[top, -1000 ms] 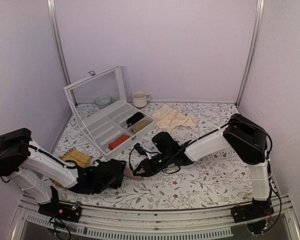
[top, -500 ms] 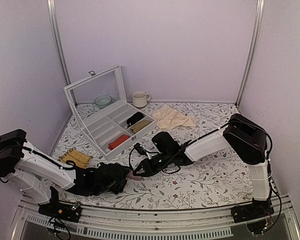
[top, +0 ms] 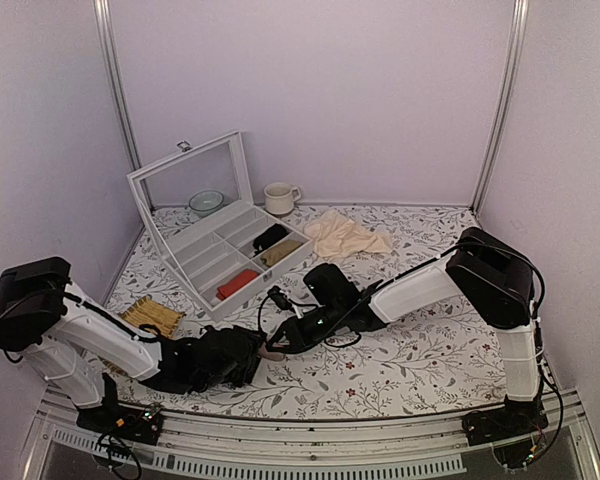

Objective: Roll the underwear
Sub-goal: Pick up the underwear from the center of the board.

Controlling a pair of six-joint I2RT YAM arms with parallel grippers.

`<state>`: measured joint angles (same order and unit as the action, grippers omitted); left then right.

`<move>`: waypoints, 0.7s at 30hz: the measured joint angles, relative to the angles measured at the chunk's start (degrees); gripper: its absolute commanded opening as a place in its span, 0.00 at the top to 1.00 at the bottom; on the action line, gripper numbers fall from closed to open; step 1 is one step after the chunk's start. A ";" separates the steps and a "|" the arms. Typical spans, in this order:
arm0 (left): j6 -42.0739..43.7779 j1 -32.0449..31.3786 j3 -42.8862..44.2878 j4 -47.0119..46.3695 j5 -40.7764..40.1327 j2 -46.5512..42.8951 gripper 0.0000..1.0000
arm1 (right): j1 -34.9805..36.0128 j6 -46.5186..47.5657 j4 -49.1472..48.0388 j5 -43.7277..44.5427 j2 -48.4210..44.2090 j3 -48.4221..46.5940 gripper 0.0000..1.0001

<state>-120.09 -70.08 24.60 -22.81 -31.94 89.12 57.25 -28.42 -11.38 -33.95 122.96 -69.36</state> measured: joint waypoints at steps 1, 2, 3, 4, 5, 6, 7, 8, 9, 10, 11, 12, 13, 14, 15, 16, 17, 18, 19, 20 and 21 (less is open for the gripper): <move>0.00 0.11 0.00 -0.42 -0.02 0.22 0.36 | 0.00 0.00 0.00 0.00 0.00 0.00 1.00; 0.00 0.26 0.00 -0.94 -0.04 0.50 0.36 | 0.00 0.02 0.00 -0.02 0.00 0.00 1.00; 0.00 0.35 0.00 -1.38 -0.07 0.72 0.36 | 0.00 0.04 0.00 -0.02 0.00 0.00 1.00; 0.00 0.46 0.00 -1.88 -0.07 1.01 0.36 | 0.00 0.13 0.00 -0.04 0.00 0.00 1.00; 0.00 0.55 0.00 -2.16 -0.09 1.20 0.36 | 0.00 0.17 0.00 -0.04 0.00 0.00 1.00; 0.00 0.61 0.02 -2.40 -0.15 1.36 0.36 | 0.00 0.20 -0.02 -0.09 0.00 0.00 1.00; 0.00 0.68 0.11 -2.58 -0.28 1.55 0.36 | 0.00 0.26 0.00 -0.11 0.00 0.00 1.00; 0.00 0.70 0.35 -2.58 -0.48 1.79 0.36 | 0.00 0.37 0.00 -0.13 0.00 0.00 1.00; 0.00 0.79 0.74 -2.51 -0.68 2.12 0.35 | 0.00 0.46 0.00 -0.15 0.00 0.00 1.00; 0.00 0.87 1.07 -2.47 -0.79 2.43 0.35 | 0.00 0.59 -0.02 -0.20 0.00 0.02 1.00; 0.00 0.94 1.42 -2.40 -0.96 2.75 0.35 | 0.00 0.72 -0.02 -0.20 0.00 0.04 1.00; 0.00 1.01 1.68 -2.36 -1.03 2.99 0.35 | 0.00 0.85 -0.02 -0.22 0.00 0.04 1.00; 0.00 1.05 1.81 -2.43 -1.11 3.19 0.36 | 0.00 0.94 -0.02 -0.24 0.00 0.07 1.00; 0.00 1.09 1.84 -2.54 -1.11 3.28 0.36 | 0.00 1.05 -0.04 -0.28 0.00 0.09 1.00; 0.00 1.14 1.84 -2.60 -1.11 3.32 0.37 | 0.00 1.16 -0.11 -0.33 0.00 0.13 1.00; 0.00 1.14 1.84 -2.67 -1.14 3.43 0.38 | 0.00 1.25 -0.24 -0.42 0.00 0.24 1.00; 0.00 1.14 1.81 -2.73 -1.20 3.48 0.39 | 0.00 1.27 -0.42 -0.48 0.00 0.39 1.00; 0.00 1.16 1.81 -2.69 -1.22 3.48 0.41 | 0.00 1.31 -0.52 -0.61 0.00 0.39 1.00; -0.04 1.16 1.81 -2.60 -1.27 3.48 0.44 | 0.00 1.33 -0.59 -0.72 0.00 0.42 1.00; -0.11 1.16 1.81 -2.54 -1.25 3.48 0.49 | 0.00 1.33 -0.63 -0.83 0.00 0.42 1.00; 0.02 1.20 1.81 -2.19 -1.01 3.48 0.55 | 0.00 1.38 -0.74 -1.05 0.00 0.44 1.00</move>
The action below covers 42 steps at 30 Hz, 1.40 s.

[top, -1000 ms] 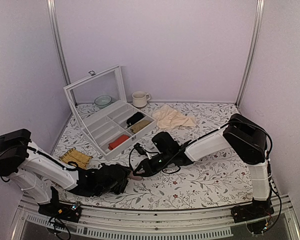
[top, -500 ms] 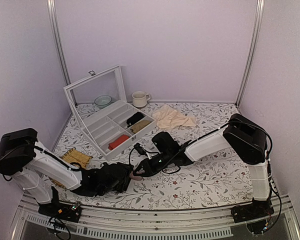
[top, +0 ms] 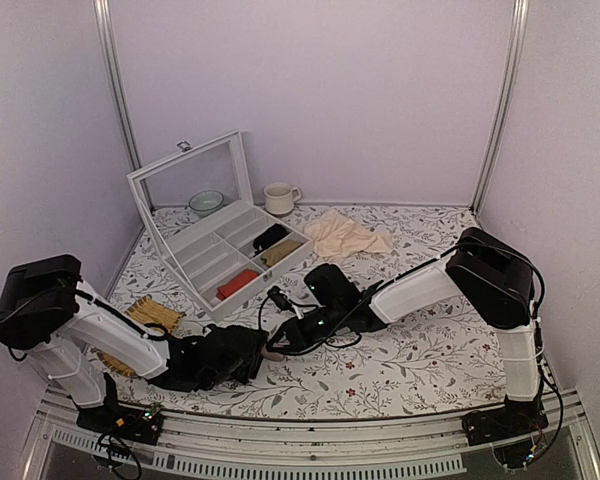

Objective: Roll the underwear
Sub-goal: Pick up the underwear from the center of the board.

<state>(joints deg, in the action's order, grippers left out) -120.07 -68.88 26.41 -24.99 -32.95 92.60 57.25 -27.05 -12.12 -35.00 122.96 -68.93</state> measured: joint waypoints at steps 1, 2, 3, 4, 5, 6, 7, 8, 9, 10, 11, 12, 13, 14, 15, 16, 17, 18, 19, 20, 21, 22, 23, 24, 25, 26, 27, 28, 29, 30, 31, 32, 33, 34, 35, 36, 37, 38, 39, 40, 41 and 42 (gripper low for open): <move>-0.07 0.04 -0.02 0.22 0.17 0.04 0.58 | 0.00 0.04 -0.09 -0.15 0.00 0.00 1.00; -0.20 0.09 -0.09 0.35 0.42 0.11 0.60 | 0.00 0.09 -0.13 -0.26 0.00 0.00 1.00; -0.17 0.15 -0.22 0.57 0.63 0.22 0.62 | 0.00 0.13 -0.15 -0.31 0.00 0.00 1.00; -0.13 0.17 -0.28 0.55 0.72 0.33 0.64 | 0.00 0.22 -0.15 -0.33 0.00 0.00 1.00; -0.22 0.22 -0.31 0.55 0.81 0.33 0.64 | -0.02 0.31 -0.15 -0.35 0.00 0.00 1.00; -0.20 0.26 -0.35 0.57 0.94 0.37 0.62 | -0.02 0.39 -0.15 -0.42 0.00 0.00 1.00; -0.22 0.33 -0.37 0.50 1.03 0.44 0.60 | -0.02 0.55 -0.15 -0.42 0.00 0.00 1.00; -0.15 0.35 -0.39 0.46 1.05 0.44 0.61 | -0.02 0.72 -0.15 -0.46 0.00 0.00 1.00; -0.20 0.37 -0.39 0.46 1.09 0.44 0.64 | -0.02 0.90 -0.15 -0.48 0.00 0.00 1.00; -0.13 0.42 -0.42 0.35 1.09 0.44 0.66 | -0.02 0.98 -0.15 -0.52 0.00 0.00 1.00; -0.11 0.48 -0.44 0.33 1.22 0.44 0.68 | -0.02 1.05 -0.15 -0.55 0.00 0.00 1.00; -0.17 0.57 -0.48 0.22 1.31 0.48 0.68 | -0.02 1.16 -0.15 -0.57 0.00 0.02 1.00; -0.26 0.66 -0.55 0.15 1.46 0.48 0.70 | 0.00 1.20 -0.17 -0.63 0.00 0.04 1.00; -0.22 0.72 -0.55 0.13 1.55 0.50 0.77 | -0.02 1.31 -0.22 -0.66 0.00 0.11 1.00; -0.15 0.76 -0.57 0.04 1.62 0.55 0.81 | -0.02 1.40 -0.24 -0.68 0.00 0.20 1.00; -0.20 0.85 -0.59 -0.07 1.68 0.55 0.84 | -0.02 1.51 -0.31 -0.74 0.00 0.26 1.00; -0.46 0.92 -0.63 -0.22 1.81 0.55 0.89 | -0.02 1.57 -0.37 -0.76 0.00 0.26 1.00; -0.13 1.01 -0.72 -0.35 1.90 0.55 0.94 | -0.02 1.64 -0.39 -0.79 0.00 0.26 1.00; -0.11 1.07 -0.79 -0.46 1.90 0.55 0.96 | -0.02 1.68 -0.39 -0.81 0.00 0.26 1.00; -0.09 1.16 -0.90 -0.66 1.92 0.55 0.97 | -0.04 1.79 -0.42 -0.85 0.00 0.26 1.00; -0.15 1.20 -0.98 -0.83 1.99 0.55 0.99 | -0.04 1.84 -0.42 -0.87 0.00 0.26 1.00; -0.15 1.25 -1.07 -0.96 2.05 0.55 1.00 | -0.07 1.86 -0.44 -0.87 0.00 0.26 1.00; -0.17 1.29 -1.09 -1.09 2.14 0.55 1.00 | -0.04 1.92 -0.44 -0.90 0.00 0.26 1.00; -0.20 1.31 -1.11 -1.14 2.23 0.55 1.00 | -0.07 1.99 -0.44 -0.90 0.00 0.26 0.99; -0.20 1.33 -1.20 -1.27 2.29 0.55 1.00 | -0.07 2.03 -0.44 -0.87 0.00 0.26 0.96; -0.20 1.40 -1.27 -1.36 2.43 0.52 1.00 | -0.07 2.10 -0.44 -0.87 0.00 0.26 0.91; -0.20 1.49 -1.33 -1.49 2.56 0.52 1.00 | -0.07 2.21 -0.42 -0.87 0.00 0.28 0.83; -0.20 1.55 -1.44 -1.70 2.73 0.48 1.00 | -0.07 2.29 -0.42 -0.85 0.00 0.33 0.77; -0.20 1.66 -1.55 -1.84 2.97 0.42 1.00 | -0.07 2.54 -0.44 -0.85 -0.02 0.39 0.73; -0.20 1.79 -1.66 -1.97 3.19 0.33 1.00 | -0.04 2.60 -0.44 -0.83 -0.07 0.44 0.70; -0.20 1.95 -1.77 -2.12 3.45 0.24 1.00 | -0.04 2.75 -0.52 -0.66 -0.26 0.70 0.68; -0.13 2.14 -1.81 -2.19 3.85 0.13 1.00 | -0.04 3.15 -0.63 -0.50 -0.59 0.90 0.66; 0.02 2.36 -1.84 -2.16 4.24 0.00 1.00 | -0.04 3.34 -0.68 -0.28 -0.98 1.20 0.65; 0.13 2.51 -1.84 -2.16 4.55 -0.09 1.00 | -0.04 3.54 -0.66 -0.04 -1.40 1.60 0.64; 0.31 2.71 -1.84 -2.16 4.90 -0.13 1.00 | -0.09 3.76 -0.59 0.17 -1.90 2.14 0.63; 0.52 2.91 -1.86 -2.16 5.27 -0.24 1.00 | -0.26 3.82 -0.39 0.33 -2.40 2.69 0.63; 0.83 3.08 -1.95 -2.19 5.57 -0.42 1.00 | -0.44 3.74 -0.02 0.46 -2.75 3.10 0.62; 1.11 3.23 -2.05 -2.19 5.86 -0.61 1.00 | -0.72 3.78 0.52 0.42 -3.19 3.74 0.62; 1.42 3.39 -2.27 -2.14 6.10 -0.94 1.00 | -1.05 3.76 1.25 0.26 -3.69 4.37 0.61; 1.66 3.58 -2.56 -1.95 5.88 -1.33 1.00 | -1.20 3.69 2.54 0.20 -4.26 4.98 0.61; 1.99 3.89 -2.95 -1.68 5.55 -1.84 1.00 | -1.49 3.67 2.99 -0.20 -4.98 5.84 0.60; 2.40 4.28 -3.34 -1.18 5.25 -2.49 1.00 | -1.81 3.72 3.98 -0.20 -6.01 6.67 0.59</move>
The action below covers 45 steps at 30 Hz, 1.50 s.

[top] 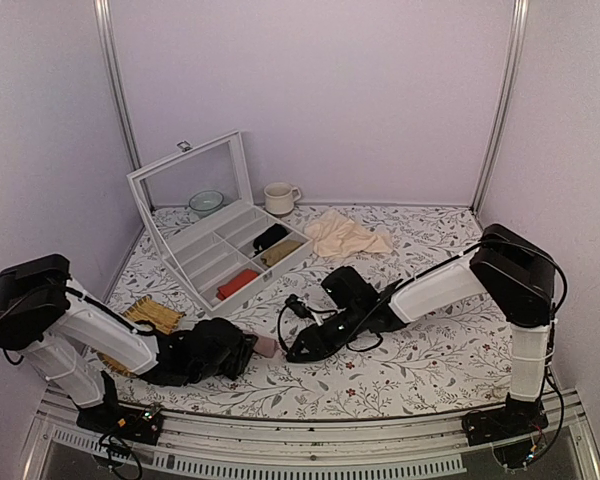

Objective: Roll the underwear
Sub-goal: Pick up the underwear from the center of the board, then place the underwear in the storage box.

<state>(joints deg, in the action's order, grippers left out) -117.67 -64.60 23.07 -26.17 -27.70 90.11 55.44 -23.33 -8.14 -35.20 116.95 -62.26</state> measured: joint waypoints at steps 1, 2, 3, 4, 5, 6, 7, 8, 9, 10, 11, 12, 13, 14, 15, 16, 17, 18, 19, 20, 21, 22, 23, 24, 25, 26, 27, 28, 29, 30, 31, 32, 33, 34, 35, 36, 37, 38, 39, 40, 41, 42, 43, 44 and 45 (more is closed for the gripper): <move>0.52 0.33 -0.37 0.57 -0.31 -0.79 1.00 | -0.37 -0.13 1.20 0.11 -1.09 0.83 0.58; 1.14 0.50 -0.55 0.98 -0.46 -1.38 1.00 | -0.66 -0.28 1.99 0.20 -2.05 1.66 0.57; 1.88 0.66 -0.59 1.53 -0.57 -1.95 1.00 | -1.22 -0.44 2.84 0.28 -3.26 2.82 0.57; 2.99 0.83 -0.63 1.99 -0.66 -2.69 1.00 | -1.90 -0.72 3.58 0.44 -4.33 3.82 0.56; 3.93 1.01 -0.63 2.29 -0.79 -3.37 1.00 | -2.62 -0.92 4.33 0.63 -5.29 4.63 0.56; 5.16 1.27 -0.63 2.73 -0.85 -4.44 1.00 | -3.58 -1.18 5.22 1.11 -6.49 5.51 0.56; 6.19 1.55 -0.63 3.02 -0.87 -5.40 1.00 | -4.61 -1.36 6.01 1.60 -7.48 6.10 0.56; 7.37 1.90 -0.63 3.17 -0.83 -6.45 1.00 | -5.92 -1.49 7.08 2.14 -8.61 6.51 0.56; 8.55 2.25 -0.63 3.21 -0.81 -7.39 1.00 | -6.75 -1.53 7.82 2.45 -9.35 6.60 0.56; 10.10 2.75 -0.61 3.43 -0.52 -8.55 1.00 | -7.85 -1.57 8.44 2.99 -10.19 6.60 0.56; 11.72 3.34 -0.50 3.87 -0.07 -9.64 1.00 | -8.92 -1.62 9.09 3.45 -11.06 6.47 0.56; 13.57 4.07 0.00 4.92 0.52 -10.80 1.00 | -9.62 -1.60 9.55 3.67 -11.67 6.36 0.56; 15.45 4.83 0.72 5.95 0.96 -11.80 1.00 | -10.47 -1.60 10.27 4.07 -12.31 6.12 0.56; 18.05 6.01 2.36 8.02 1.95 -13.07 1.00 | -11.28 -1.60 11.02 4.57 -12.96 5.66 0.56; 20.20 6.99 3.85 9.57 2.58 -14.01 1.00 | -11.85 -1.64 11.39 4.87 -13.31 5.25 0.56; 22.40 8.09 5.70 11.41 3.41 -14.91 1.00 | -12.26 -1.68 11.65 5.11 -13.53 4.87 0.56; 25.00 9.53 8.39 13.86 4.50 -16.00 1.00 | -12.61 -1.73 11.96 5.33 -13.62 4.46 0.56; 26.93 10.58 10.29 15.41 5.22 -16.83 1.00 | -12.94 -1.75 12.28 5.64 -13.66 4.02 0.56; 29.09 11.89 12.44 17.20 6.27 -17.75 1.00 | -13.18 -1.75 12.83 5.97 -13.66 3.54 0.55; 31.61 13.49 14.56 18.69 7.78 -18.78 1.00 | -13.31 -1.75 13.16 6.16 -13.66 3.28 0.55; 34.34 15.54 16.59 19.93 9.77 -19.82 1.00 | -13.49 -1.75 13.60 6.25 -13.66 2.95 0.55; 36.52 17.44 18.05 20.83 11.37 -20.50 1.00 | -13.53 -1.77 14.05 6.36 -13.66 2.62 0.55; 39.01 19.96 19.98 22.51 13.64 -20.96 1.00 | -13.64 -1.81 14.40 6.43 -13.66 2.32 0.55; 41.66 22.67 22.10 24.44 15.91 -21.03 1.00 | -13.75 -1.81 14.71 6.47 -13.66 1.99 0.55; 44.37 25.46 24.24 26.27 18.56 -20.70 1.00 | -13.86 -1.88 15.10 6.51 -13.66 1.49 0.55; 47.10 28.24 26.71 28.39 20.94 -19.91 1.00 | -13.90 -1.97 15.34 6.62 -13.66 1.11 0.55; 49.62 30.51 28.87 29.83 23.04 -18.88 1.00 | -13.92 -2.05 15.76 6.64 -13.66 0.50 0.55; 52.85 33.29 31.89 31.93 26.34 -17.14 1.00 | -13.97 -2.14 16.00 6.69 -13.66 -0.04 0.55; 55.36 35.23 34.32 33.53 28.89 -15.47 1.00 | -14.01 -2.16 16.13 6.73 -13.66 -0.50 0.55; 58.10 37.07 36.94 35.23 31.56 -13.51 1.00 | -14.08 -2.16 16.24 6.75 -13.66 -0.92 0.55; 61.33 39.06 40.15 37.18 35.06 -10.97 1.00 | -14.16 -2.14 16.35 6.78 -13.66 -1.40 0.55; 64.61 40.79 43.15 38.84 37.88 -8.35 1.00 | -14.27 -2.14 16.41 6.80 -13.66 -1.86 0.55; 68.65 42.75 47.34 41.88 41.88 -4.87 1.00 | -14.51 -2.10 16.50 6.82 -13.66 -2.38 0.55; 72.28 44.37 51.30 44.50 45.16 -1.42 1.00 | -14.58 -2.10 16.50 6.80 -13.66 -2.49 0.55; 75.23 45.38 54.51 46.93 46.97 1.44 1.00 | -14.75 -2.05 16.55 6.82 -13.66 -2.73 0.55; 79.10 46.36 58.62 50.25 49.29 4.96 1.00 | -15.02 -1.92 16.59 6.80 -13.66 -2.84 0.55; 82.40 47.08 62.14 53.20 50.99 7.96 1.00 | -15.21 -1.79 16.65 6.80 -13.66 -2.91 0.55; 86.09 47.67 65.92 56.68 52.35 11.17 1.00 | -15.52 -1.60 16.74 6.78 -13.66 -2.93 0.55; 89.44 48.02 69.24 59.95 53.31 14.03 1.00 | -15.82 -1.44 16.76 6.75 -13.66 -2.93 0.55; 92.65 48.17 72.17 63.08 54.38 16.46 1.00 | -16.20 -1.29 16.76 6.73 -13.66 -2.93 0.55; 95.32 48.17 74.27 65.57 55.19 18.36 1.00 | -16.57 -1.22 16.72 6.56 -13.66 -2.93 0.55; 98.25 48.17 75.89 68.06 56.02 20.02 1.00 | -16.98 -1.20 16.61 6.34 -13.66 -2.91 0.55; 100.10 48.17 76.46 69.64 56.46 20.85 1.00 | -17.35 -1.18 16.41 6.16 -13.66 -2.86 0.55; 102.16 48.17 76.70 71.65 57.02 21.53 1.00 | -17.77 -1.20 15.82 5.92 -13.66 -2.64 0.55; 104.39 48.17 76.98 73.85 57.77 22.23 1.00 | -18.08 -1.22 15.45 5.77 -13.66 -2.40 0.55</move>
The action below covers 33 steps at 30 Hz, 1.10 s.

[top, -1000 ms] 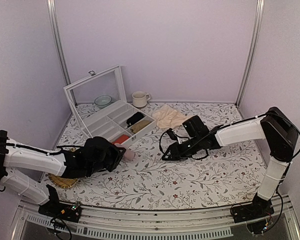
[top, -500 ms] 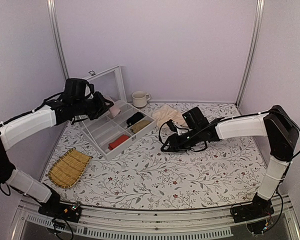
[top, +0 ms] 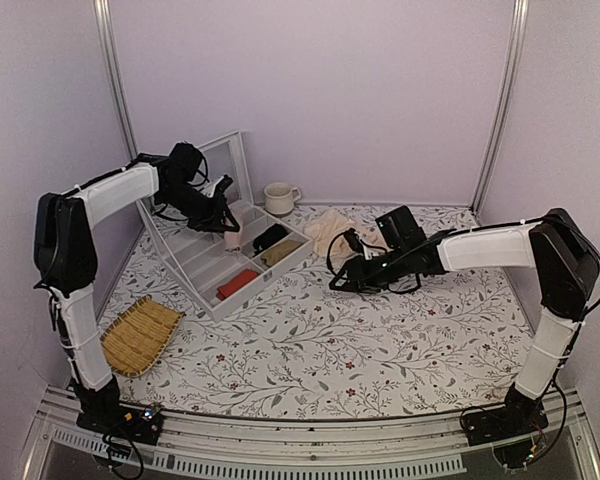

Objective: Roll the underwear
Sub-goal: Place the underwear in the storage box.

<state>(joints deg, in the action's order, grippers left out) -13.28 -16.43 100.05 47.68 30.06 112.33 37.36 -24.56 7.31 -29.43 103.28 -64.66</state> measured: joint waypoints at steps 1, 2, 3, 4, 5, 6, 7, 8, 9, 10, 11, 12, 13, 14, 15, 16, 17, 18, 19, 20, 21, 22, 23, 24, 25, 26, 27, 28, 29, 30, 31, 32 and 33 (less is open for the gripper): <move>1.62 0.00 0.11 1.38 0.26 0.55 1.00 | -0.28 0.00 -0.50 -0.28 0.00 0.39 0.55; 3.32 0.00 0.13 2.71 0.24 1.11 1.00 | -0.37 0.00 -0.74 -0.48 0.00 0.66 0.55; 4.66 0.00 0.13 3.80 -0.04 1.60 1.00 | -0.57 0.00 -1.05 -0.90 0.00 1.07 0.55; 6.03 0.02 0.13 4.92 -0.63 2.10 1.00 | -0.68 0.00 -1.29 -1.22 0.00 1.40 0.55; 7.21 0.02 0.13 5.88 -1.49 2.47 1.00 | -0.70 0.00 -1.38 -1.42 0.00 1.62 0.55; 8.26 0.07 0.13 6.73 -2.45 2.64 1.00 | -0.70 0.00 -1.42 -1.75 0.00 1.77 0.55; 9.29 0.15 0.13 7.54 -3.17 2.69 1.00 | -0.70 0.00 -1.53 -2.19 0.00 1.86 0.55; 10.21 0.22 0.13 8.09 -3.80 2.71 1.00 | -0.70 0.04 -1.66 -2.45 0.00 1.92 0.55; 10.99 0.33 0.13 8.48 -4.20 2.69 1.00 | -0.70 0.11 -1.86 -2.67 0.00 1.99 0.55; 11.69 0.42 0.13 8.79 -4.55 2.69 1.00 | -0.68 0.17 -1.99 -2.84 0.00 2.03 0.55; 12.46 0.52 0.13 9.09 -4.96 2.71 1.00 | -0.68 0.22 -2.12 -2.99 0.00 2.08 0.55; 13.05 0.70 0.15 9.31 -5.20 2.75 1.00 | -0.68 0.33 -2.21 -3.21 0.00 2.10 0.55; 13.62 0.90 0.13 9.55 -5.33 2.78 1.00 | -0.68 0.39 -2.23 -3.41 0.00 2.12 0.55; 14.12 1.14 0.15 9.77 -5.35 2.84 1.00 | -0.68 0.42 -2.25 -3.61 0.00 2.14 0.56; 14.64 1.42 0.15 10.08 -5.20 2.93 1.00 | -0.68 0.44 -2.36 -3.80 0.00 2.23 0.56; 15.21 1.77 0.15 10.25 -4.85 3.10 1.00 | -0.68 0.48 -2.56 -3.91 0.00 2.45 0.56; 15.63 2.05 0.15 10.32 -4.39 3.41 1.00 | -0.68 0.61 -2.56 -3.98 0.00 2.71 0.56; 15.91 2.23 0.15 10.32 -3.87 3.61 1.00 | -0.68 0.61 -2.64 -3.98 0.00 2.95 0.56; 16.33 2.29 0.15 10.32 -3.08 4.02 1.00 | -0.68 0.70 -2.64 -3.98 -0.02 3.32 0.56; 16.63 2.36 0.07 10.27 -2.21 4.42 1.00 | -0.68 0.83 -2.64 -3.96 -0.02 3.85 0.56; 16.74 2.36 -0.09 10.21 -1.81 4.63 1.00 | -0.68 0.92 -2.62 -3.93 -0.02 4.13 0.56; 16.96 2.25 -0.52 10.05 -0.83 4.83 1.00 | -0.68 1.07 -2.58 -3.93 -0.02 4.52 0.56; 17.00 2.08 -0.92 10.05 -0.20 4.96 1.00 | -0.68 1.22 -2.58 -3.91 -0.02 4.83 0.56; 17.16 1.79 -1.44 10.05 0.61 5.07 1.00 | -0.68 1.31 -2.56 -3.91 -0.02 5.03 0.56; 17.29 1.33 -1.84 10.16 1.25 5.27 1.00 | -0.68 1.40 -2.54 -3.91 -0.02 5.09 0.56; 17.42 0.85 -2.01 10.14 1.57 5.46 1.00 | -0.68 1.44 -2.58 -3.91 -0.02 5.09 0.56; 17.57 0.33 -2.12 10.16 1.70 5.70 1.00 | -0.68 1.46 -2.62 -3.91 -0.04 5.09 0.56; 17.66 -0.31 -2.21 10.21 1.73 5.95 1.00 | -0.68 1.46 -2.60 -3.91 -0.04 5.09 0.56; 17.75 -0.83 -2.32 10.25 1.73 6.16 1.00 | -0.68 1.46 -2.62 -3.91 -0.04 5.09 0.56; 17.77 -1.22 -2.38 10.34 1.73 6.34 1.00 | -0.68 1.46 -2.67 -3.93 -0.04 5.14 0.56; 17.77 -1.55 -2.43 10.47 1.70 6.43 1.00 | -0.68 1.44 -2.82 -3.93 -0.15 5.33 0.56; 17.75 -1.79 -2.43 10.56 1.62 6.47 1.00 | -0.68 1.44 -2.97 -3.93 -0.31 5.60 0.56; 17.75 -1.92 -2.38 10.69 1.46 6.47 1.00 | -0.68 1.42 -3.26 -3.98 -0.52 6.08 0.56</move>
<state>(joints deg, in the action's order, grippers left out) 4.47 -18.35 97.67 58.37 31.53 118.80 36.69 -23.14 4.05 -33.41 102.76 -58.59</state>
